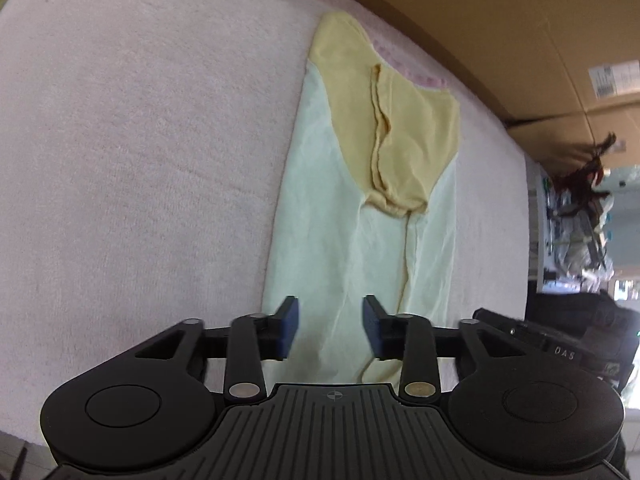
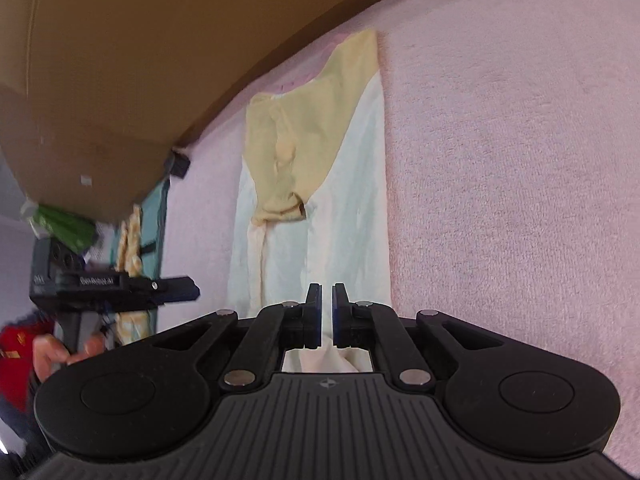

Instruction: Fold clothes

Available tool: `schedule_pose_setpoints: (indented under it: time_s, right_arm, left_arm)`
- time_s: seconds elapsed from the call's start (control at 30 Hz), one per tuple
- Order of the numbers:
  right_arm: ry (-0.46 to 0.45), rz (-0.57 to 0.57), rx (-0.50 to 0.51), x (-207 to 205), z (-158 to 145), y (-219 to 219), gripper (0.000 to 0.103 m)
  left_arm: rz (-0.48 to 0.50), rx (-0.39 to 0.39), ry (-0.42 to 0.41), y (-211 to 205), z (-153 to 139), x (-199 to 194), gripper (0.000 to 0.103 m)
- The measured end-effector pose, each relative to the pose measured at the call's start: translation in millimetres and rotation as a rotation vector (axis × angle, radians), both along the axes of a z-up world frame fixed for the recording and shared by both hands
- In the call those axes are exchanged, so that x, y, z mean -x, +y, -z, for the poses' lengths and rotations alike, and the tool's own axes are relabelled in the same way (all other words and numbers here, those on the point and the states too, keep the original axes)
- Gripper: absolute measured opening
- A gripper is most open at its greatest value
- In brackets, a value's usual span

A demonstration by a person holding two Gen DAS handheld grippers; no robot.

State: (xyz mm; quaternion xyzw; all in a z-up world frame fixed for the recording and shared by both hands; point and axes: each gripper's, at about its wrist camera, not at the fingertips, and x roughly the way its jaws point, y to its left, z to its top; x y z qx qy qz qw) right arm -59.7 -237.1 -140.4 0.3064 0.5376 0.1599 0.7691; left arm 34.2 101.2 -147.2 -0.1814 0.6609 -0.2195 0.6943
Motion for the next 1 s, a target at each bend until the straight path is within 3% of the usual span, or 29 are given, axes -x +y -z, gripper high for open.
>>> schedule_pose_setpoints:
  time_s: [0.13,0.27,0.5,0.63,0.8,1.0]
  right_arm:
    - [-0.054,-0.183,0.079,15,-5,19,0.012]
    - [-0.127,-0.292,0.150,21,-10,29,0.022]
    - [-0.265,-0.587,0.434,29,-16,64,0.025]
    - [-0.275,-0.619,0.451,31,-13,69,0.033]
    - [-0.283,-0.621,0.447,32,-13,72,0.034]
    - [-0.349,-0.767,0.512,29,-14,81,0.034]
  left_arm:
    - [0.049,-0.003,0.051,7,14,28,0.067]
    - [0.014,-0.013,0.082,20,23,50,0.072]
    - [-0.055,-0.047,0.104,37,33,74,0.075]
    - [-0.086,-0.020,0.127,37,39,85,0.077]
    - [-0.107,0.046,0.173,35,47,94,0.079]
    - [-0.096,0.038,0.184,27,50,97,0.080]
